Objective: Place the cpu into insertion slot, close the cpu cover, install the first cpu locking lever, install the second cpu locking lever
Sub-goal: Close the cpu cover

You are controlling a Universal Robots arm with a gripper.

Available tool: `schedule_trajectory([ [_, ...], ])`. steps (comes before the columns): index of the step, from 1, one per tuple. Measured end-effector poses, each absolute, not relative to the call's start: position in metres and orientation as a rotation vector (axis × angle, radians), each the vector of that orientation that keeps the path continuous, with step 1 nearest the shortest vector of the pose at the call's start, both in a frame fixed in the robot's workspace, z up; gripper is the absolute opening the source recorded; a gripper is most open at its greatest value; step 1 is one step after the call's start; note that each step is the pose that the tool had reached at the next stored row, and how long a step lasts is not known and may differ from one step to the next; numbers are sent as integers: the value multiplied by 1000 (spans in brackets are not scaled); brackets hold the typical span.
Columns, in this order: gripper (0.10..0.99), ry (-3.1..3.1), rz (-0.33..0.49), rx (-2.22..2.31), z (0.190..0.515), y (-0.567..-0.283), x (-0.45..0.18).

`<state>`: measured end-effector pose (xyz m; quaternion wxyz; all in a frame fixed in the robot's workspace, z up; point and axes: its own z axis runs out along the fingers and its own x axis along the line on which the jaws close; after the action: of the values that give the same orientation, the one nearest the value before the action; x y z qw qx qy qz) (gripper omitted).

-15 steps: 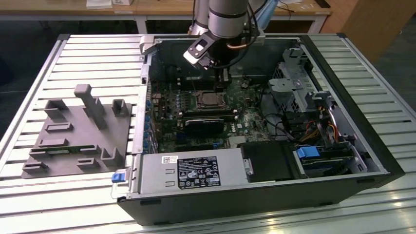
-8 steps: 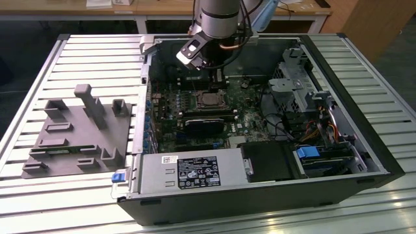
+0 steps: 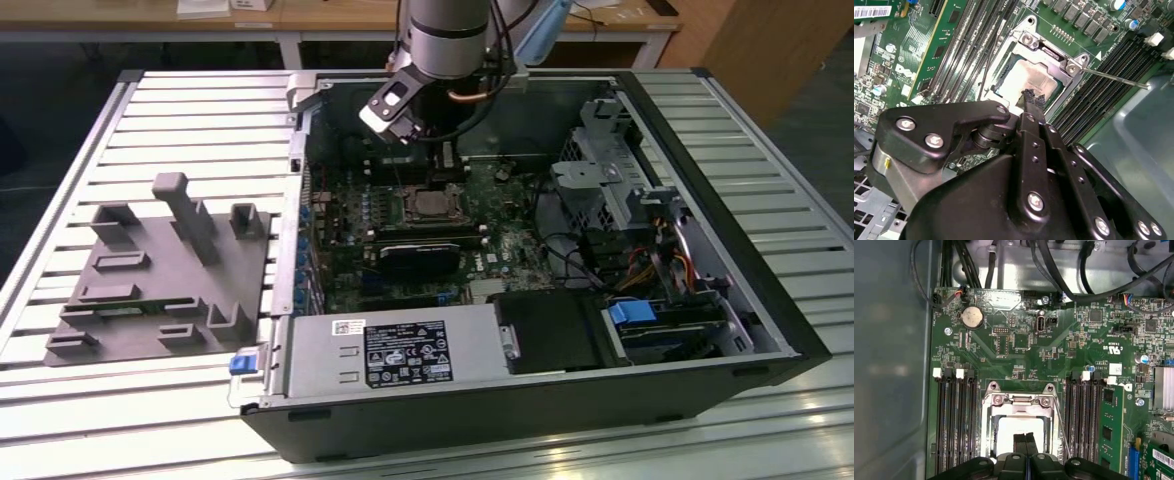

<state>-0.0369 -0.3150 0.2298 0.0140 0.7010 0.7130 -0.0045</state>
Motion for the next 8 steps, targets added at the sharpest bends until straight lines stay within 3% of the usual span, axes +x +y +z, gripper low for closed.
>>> schedule_trajectory([
  [8,102,2358,-11,2033,230,-315,-37],
])
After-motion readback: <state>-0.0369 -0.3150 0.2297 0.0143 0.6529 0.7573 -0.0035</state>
